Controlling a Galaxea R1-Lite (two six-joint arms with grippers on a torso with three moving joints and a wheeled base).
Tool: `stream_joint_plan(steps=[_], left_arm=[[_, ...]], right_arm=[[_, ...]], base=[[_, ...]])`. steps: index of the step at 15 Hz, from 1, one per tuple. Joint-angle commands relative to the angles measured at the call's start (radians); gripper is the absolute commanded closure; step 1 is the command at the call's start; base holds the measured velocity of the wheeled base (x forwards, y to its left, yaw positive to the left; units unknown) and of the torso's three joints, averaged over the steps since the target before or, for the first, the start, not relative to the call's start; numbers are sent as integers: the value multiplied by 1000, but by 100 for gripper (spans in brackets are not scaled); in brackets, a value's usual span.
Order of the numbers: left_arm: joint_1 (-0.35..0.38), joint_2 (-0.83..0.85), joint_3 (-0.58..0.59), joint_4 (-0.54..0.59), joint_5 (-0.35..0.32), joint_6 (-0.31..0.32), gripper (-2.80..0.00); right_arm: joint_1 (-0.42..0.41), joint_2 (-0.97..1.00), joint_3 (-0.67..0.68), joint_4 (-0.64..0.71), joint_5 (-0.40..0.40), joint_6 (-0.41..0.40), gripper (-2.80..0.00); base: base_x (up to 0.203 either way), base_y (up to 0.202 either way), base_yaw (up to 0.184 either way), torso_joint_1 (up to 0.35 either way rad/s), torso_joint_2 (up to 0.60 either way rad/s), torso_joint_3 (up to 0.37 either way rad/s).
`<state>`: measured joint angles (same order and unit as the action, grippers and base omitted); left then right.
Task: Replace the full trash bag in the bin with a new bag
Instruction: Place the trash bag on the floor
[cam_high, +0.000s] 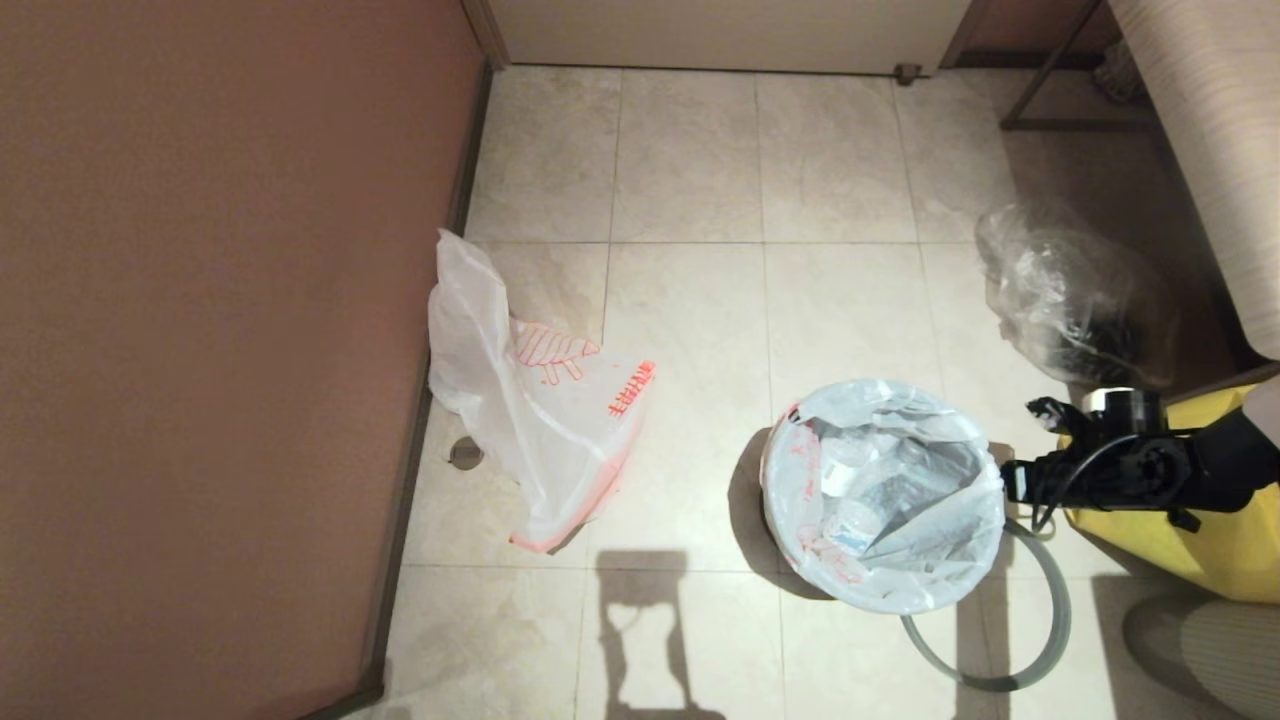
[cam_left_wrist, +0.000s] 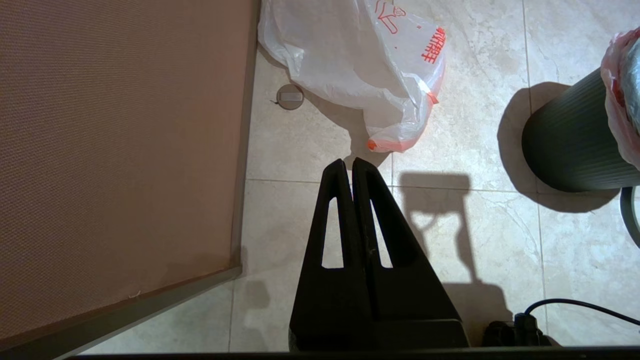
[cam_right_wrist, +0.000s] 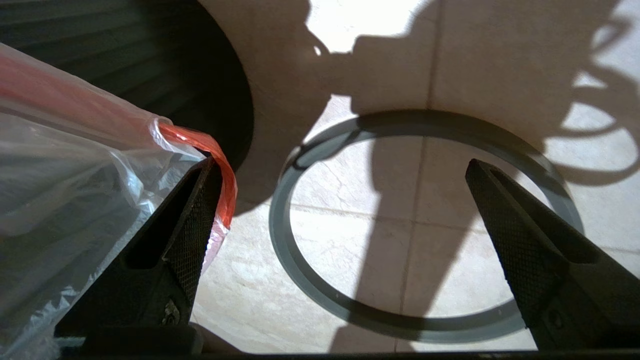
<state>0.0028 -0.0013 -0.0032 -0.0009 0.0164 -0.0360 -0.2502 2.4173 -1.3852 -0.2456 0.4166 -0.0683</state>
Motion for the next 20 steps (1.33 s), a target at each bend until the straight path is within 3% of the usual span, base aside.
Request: stream_joint_plan(steps=[1, 6, 8, 11, 14, 15, 16, 20], left_arm=[[0, 1, 0, -1, 0, -1, 0], [0, 1, 1, -1, 0, -1, 0], [0, 1, 0, -1, 0, -1, 0], [0, 1, 0, -1, 0, -1, 0], [0, 1, 2, -1, 0, -1, 0], [0, 1, 0, -1, 0, -1, 0], [0, 1, 0, -1, 0, -1, 0], [0, 1, 0, -1, 0, -1, 0]], right_arm=[[36, 41, -30, 1, -4, -1, -280], [105, 99, -62, 3, -172, -25, -280], [130, 161, -100, 16, -338, -27, -280], [136, 192, -136, 16, -521, -19, -280], [134, 147, -91, 14, -612, 36, -280], [132, 114, -57, 14, -611, 43, -250], [134, 77, -20, 15, -610, 54, 0], [150, -82, 137, 21, -602, 125, 0]], base=[[0, 0, 0, 0, 0, 0], [0, 0, 0, 0, 0, 0], [0, 0, 0, 0, 0, 0], [0, 0, 0, 0, 0, 0], [0, 0, 0, 0, 0, 0], [0, 0, 0, 0, 0, 0], [0, 0, 0, 0, 0, 0], [0, 0, 0, 0, 0, 0]])
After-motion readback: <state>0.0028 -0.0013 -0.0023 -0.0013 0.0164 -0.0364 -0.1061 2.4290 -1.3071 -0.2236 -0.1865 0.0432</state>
